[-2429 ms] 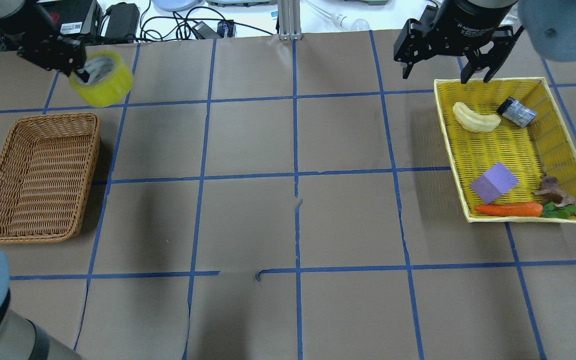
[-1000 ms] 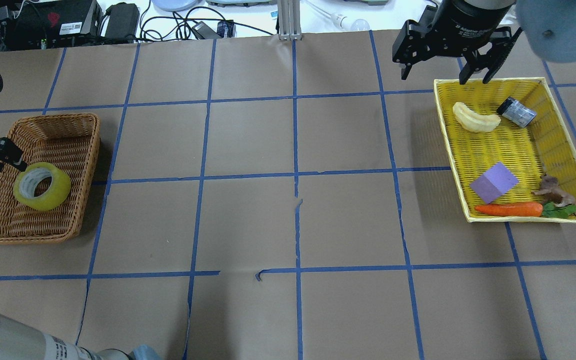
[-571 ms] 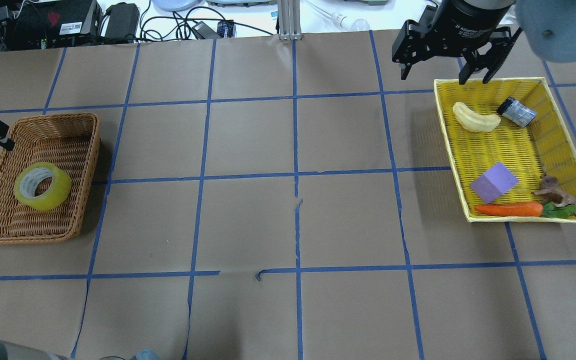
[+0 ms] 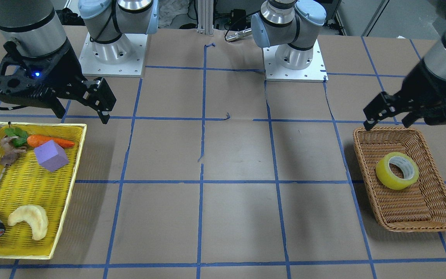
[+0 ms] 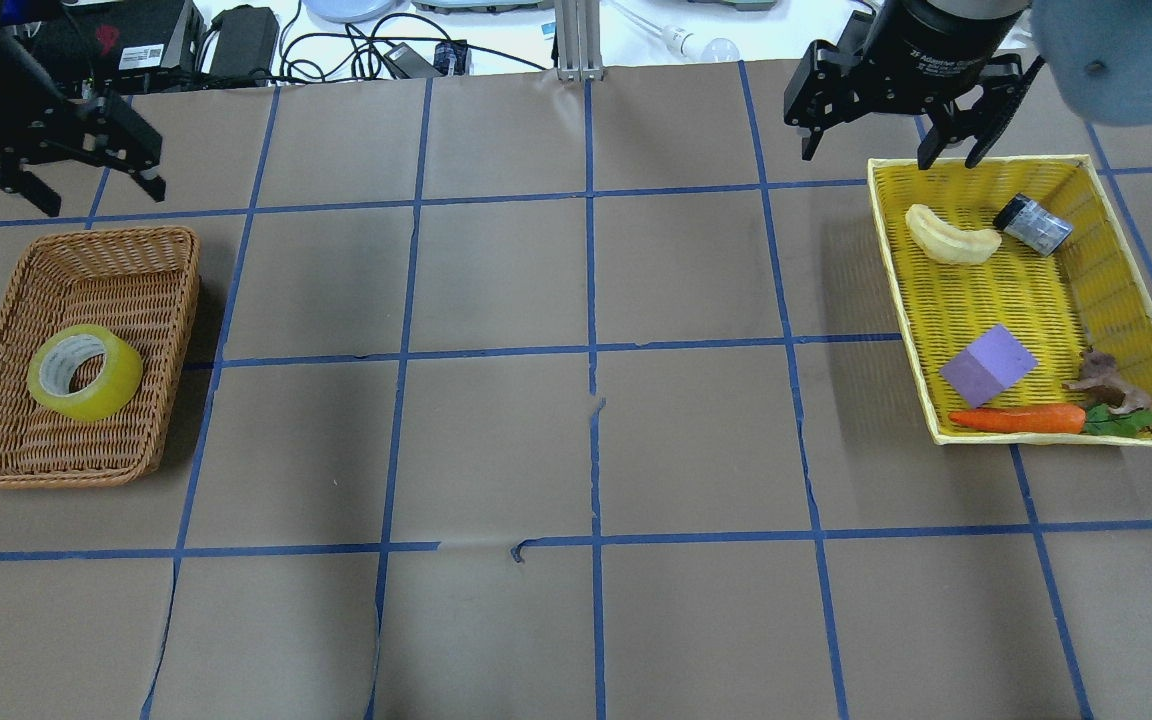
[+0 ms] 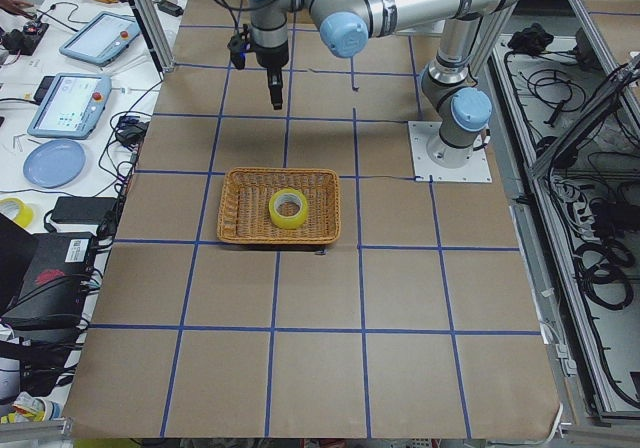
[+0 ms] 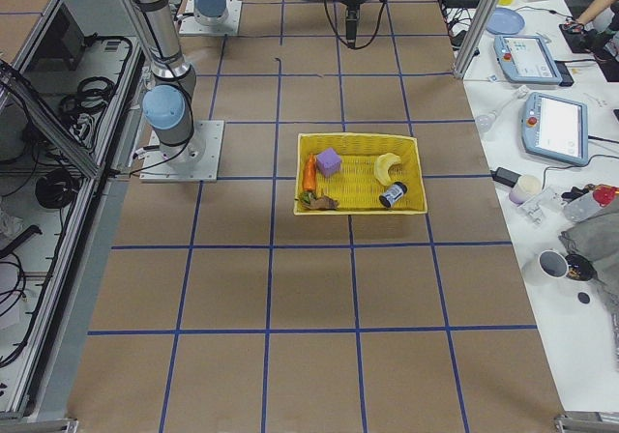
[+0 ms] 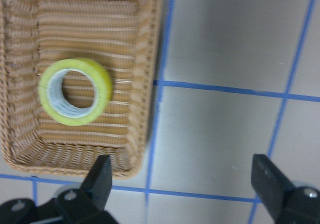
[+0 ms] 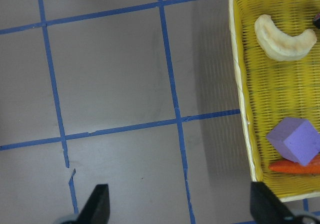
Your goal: Transfer tape with both arms
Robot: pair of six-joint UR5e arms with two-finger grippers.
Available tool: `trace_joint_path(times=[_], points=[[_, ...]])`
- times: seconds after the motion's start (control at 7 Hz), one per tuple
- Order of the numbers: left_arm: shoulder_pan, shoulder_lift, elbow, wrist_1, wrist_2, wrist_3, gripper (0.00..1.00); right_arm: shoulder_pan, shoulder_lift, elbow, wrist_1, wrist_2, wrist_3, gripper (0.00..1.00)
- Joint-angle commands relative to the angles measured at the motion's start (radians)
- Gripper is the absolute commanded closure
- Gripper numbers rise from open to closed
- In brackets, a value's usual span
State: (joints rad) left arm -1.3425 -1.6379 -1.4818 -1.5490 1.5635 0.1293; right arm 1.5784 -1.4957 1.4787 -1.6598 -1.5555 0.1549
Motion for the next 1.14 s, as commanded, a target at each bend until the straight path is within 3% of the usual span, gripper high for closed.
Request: trace_joint_path(times=[0.0, 0.43, 1.0], points=[[-0.127, 0.049, -0.011, 0.0, -0.003, -0.05, 0.0, 0.0, 0.0, 0.0, 0.0, 0.0, 0.0, 0.0], [-0.223, 0.04, -0.018, 0.0, -0.002, -0.05, 0.0, 0.0, 0.0, 0.0, 0.0, 0.0, 0.0, 0.0], [-0.231, 0.049, -0.02, -0.005, 0.006, -0.034, 0.0, 0.0, 0.0, 0.0, 0.0, 0.0, 0.0, 0.0]])
